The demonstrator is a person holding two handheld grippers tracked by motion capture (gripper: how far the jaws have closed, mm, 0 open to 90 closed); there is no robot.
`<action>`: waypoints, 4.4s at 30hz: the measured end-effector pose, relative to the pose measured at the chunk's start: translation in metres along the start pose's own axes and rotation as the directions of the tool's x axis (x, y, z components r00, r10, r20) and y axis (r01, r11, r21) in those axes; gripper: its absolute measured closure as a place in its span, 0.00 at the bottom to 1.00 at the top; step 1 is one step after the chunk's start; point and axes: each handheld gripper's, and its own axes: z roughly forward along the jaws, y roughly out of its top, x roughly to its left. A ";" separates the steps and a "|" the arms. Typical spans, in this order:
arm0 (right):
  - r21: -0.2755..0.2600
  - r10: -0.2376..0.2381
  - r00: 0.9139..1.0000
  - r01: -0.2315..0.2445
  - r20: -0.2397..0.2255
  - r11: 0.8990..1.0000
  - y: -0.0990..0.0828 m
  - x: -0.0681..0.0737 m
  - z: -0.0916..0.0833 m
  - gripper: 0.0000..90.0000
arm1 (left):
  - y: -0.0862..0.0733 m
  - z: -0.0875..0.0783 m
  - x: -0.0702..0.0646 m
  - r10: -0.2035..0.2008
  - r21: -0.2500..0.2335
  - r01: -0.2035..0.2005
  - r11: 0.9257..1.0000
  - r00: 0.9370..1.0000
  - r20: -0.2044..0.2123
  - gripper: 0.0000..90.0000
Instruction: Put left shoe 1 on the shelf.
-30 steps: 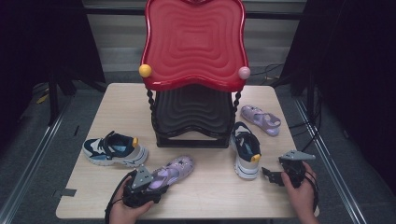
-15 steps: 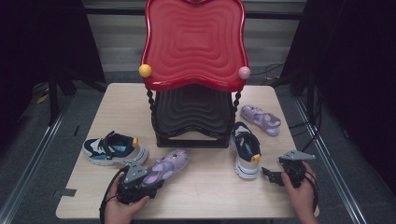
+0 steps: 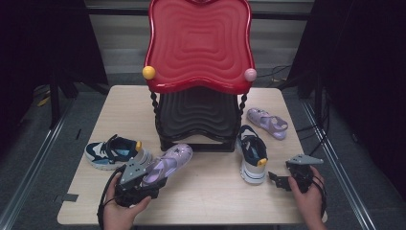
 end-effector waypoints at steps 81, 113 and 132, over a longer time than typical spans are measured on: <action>0.000 0.000 1.000 0.000 -0.001 1.000 0.000 0.000 0.000 0.15 | 0.090 0.065 -0.007 -0.139 -0.234 0.082 0.969 0.961 -0.239 0.42; 0.002 0.001 1.000 -0.001 -0.004 1.000 0.000 0.000 0.000 0.15 | 0.110 0.112 -0.007 -0.252 -0.328 0.135 0.935 0.902 -0.349 0.42; -0.001 -0.002 1.000 0.002 -0.006 1.000 0.000 0.000 0.000 0.15 | 0.116 0.140 -0.009 -0.319 -0.361 0.176 0.916 0.864 -0.389 0.42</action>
